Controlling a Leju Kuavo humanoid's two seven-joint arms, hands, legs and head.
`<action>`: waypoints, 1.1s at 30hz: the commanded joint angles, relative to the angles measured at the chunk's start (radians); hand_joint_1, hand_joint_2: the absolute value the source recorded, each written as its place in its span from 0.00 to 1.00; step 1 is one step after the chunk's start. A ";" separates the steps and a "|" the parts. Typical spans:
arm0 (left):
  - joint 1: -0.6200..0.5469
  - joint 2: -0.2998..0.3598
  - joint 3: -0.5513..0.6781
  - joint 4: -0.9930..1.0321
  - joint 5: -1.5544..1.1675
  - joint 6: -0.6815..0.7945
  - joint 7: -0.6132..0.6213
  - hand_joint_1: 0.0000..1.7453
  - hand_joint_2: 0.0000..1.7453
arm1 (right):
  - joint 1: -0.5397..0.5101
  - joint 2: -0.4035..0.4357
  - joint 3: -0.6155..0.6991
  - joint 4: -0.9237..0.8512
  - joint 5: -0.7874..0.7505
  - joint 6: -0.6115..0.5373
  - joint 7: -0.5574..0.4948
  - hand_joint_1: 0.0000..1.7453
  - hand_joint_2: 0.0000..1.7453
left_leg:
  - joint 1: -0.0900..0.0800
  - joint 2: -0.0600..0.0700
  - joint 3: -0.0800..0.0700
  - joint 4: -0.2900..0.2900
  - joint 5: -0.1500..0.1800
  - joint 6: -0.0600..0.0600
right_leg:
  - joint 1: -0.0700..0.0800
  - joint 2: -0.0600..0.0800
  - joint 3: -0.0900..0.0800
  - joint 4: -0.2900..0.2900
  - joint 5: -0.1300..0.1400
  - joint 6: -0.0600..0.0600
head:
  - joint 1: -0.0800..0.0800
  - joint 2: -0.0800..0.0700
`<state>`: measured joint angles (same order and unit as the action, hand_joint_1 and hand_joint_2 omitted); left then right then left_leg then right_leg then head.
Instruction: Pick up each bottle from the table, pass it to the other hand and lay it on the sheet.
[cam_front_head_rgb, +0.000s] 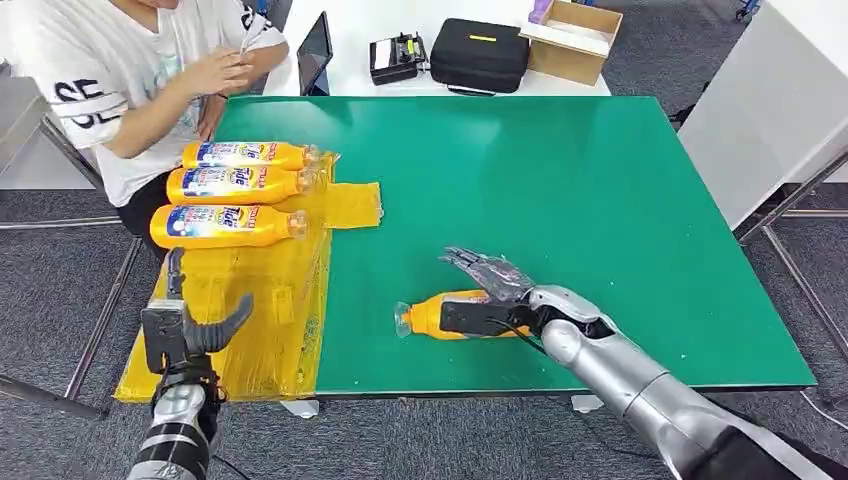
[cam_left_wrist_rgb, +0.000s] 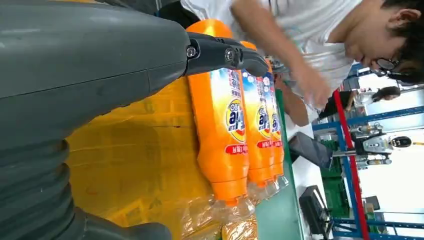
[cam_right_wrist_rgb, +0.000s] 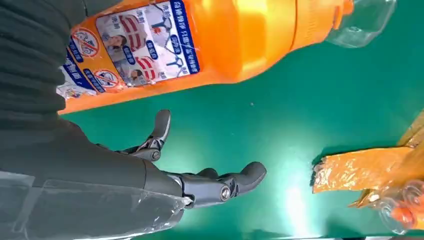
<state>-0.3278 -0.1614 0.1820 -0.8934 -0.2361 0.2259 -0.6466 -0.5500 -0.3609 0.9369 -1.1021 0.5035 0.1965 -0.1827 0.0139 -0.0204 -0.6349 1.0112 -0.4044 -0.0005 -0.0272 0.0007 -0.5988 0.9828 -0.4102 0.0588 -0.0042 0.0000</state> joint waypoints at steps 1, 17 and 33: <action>-0.005 -0.002 -0.004 0.017 0.001 -0.010 0.014 0.00 1.00 | 0.018 -0.063 0.037 -0.070 0.014 -0.018 0.011 0.00 1.00 | 0.000 0.000 0.002 0.000 -0.001 0.001 | 0.000 -0.001 0.002 0.000 -0.001 -0.002 | 0.000 0.000; 0.094 -0.033 0.034 -0.122 -0.018 0.001 0.036 0.00 1.00 | 0.422 0.293 -0.444 -0.472 0.577 -0.673 0.079 0.00 1.00 | 0.001 0.003 0.000 0.000 -0.003 0.000 | 0.001 0.001 -0.001 0.001 -0.002 -0.003 | 0.000 0.000; 0.076 -0.019 0.030 -0.090 0.003 -0.005 0.032 0.00 1.00 | 0.397 0.299 -0.452 -0.386 0.499 -0.630 0.032 0.91 1.00 | 0.000 0.001 0.001 -0.001 -0.002 0.000 | 0.000 0.000 0.000 -0.001 -0.001 -0.002 | 0.000 0.000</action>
<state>-0.2238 -0.1827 0.2022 -1.0212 -0.2483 0.2274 -0.6165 -0.1388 -0.0812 0.5177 -1.5240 1.0315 -0.4326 -0.1316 0.0139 -0.0202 -0.6358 1.0108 -0.4057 -0.0006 -0.0274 0.0008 -0.6005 0.9827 -0.4107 0.0587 -0.0046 0.0000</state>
